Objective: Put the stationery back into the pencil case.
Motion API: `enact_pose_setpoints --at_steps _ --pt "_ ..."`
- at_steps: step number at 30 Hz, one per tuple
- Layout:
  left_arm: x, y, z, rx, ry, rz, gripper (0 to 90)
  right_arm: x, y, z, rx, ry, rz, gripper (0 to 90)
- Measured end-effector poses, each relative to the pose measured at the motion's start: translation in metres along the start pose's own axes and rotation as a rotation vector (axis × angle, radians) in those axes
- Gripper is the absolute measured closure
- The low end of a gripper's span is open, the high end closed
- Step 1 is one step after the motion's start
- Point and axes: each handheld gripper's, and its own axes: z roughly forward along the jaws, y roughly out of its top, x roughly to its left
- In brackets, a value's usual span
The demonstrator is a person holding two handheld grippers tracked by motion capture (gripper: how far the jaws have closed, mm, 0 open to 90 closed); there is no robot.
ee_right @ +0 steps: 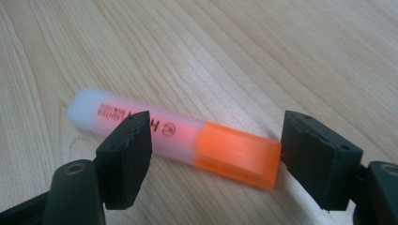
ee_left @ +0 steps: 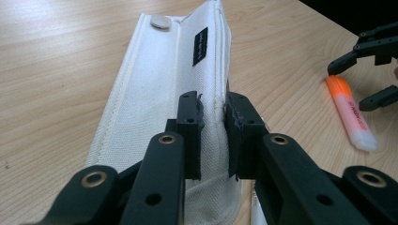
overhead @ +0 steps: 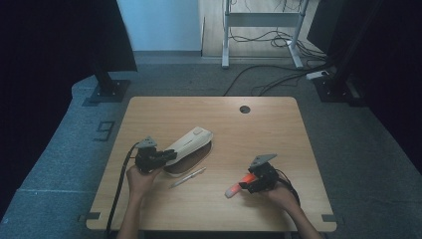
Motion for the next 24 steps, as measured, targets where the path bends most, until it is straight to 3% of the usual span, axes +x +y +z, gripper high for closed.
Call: enact_pose_setpoints --at_steps 8,15,19,24 --pt "0.000 0.000 0.000 0.001 -0.004 -0.002 76.8 0.006 0.004 0.003 0.023 0.012 -0.056 25.5" --pt "0.000 0.000 0.000 0.001 -0.003 -0.001 76.8 0.011 0.013 0.008 0.015 0.071 -0.063 24.2" --pt "0.001 0.000 0.000 0.000 -0.003 -0.001 76.8 0.015 0.012 0.013 0.022 0.071 -0.081 24.4" --pt "0.001 0.000 0.000 0.001 -0.004 -0.001 76.8 0.018 0.010 0.013 0.039 0.053 -0.113 31.3"
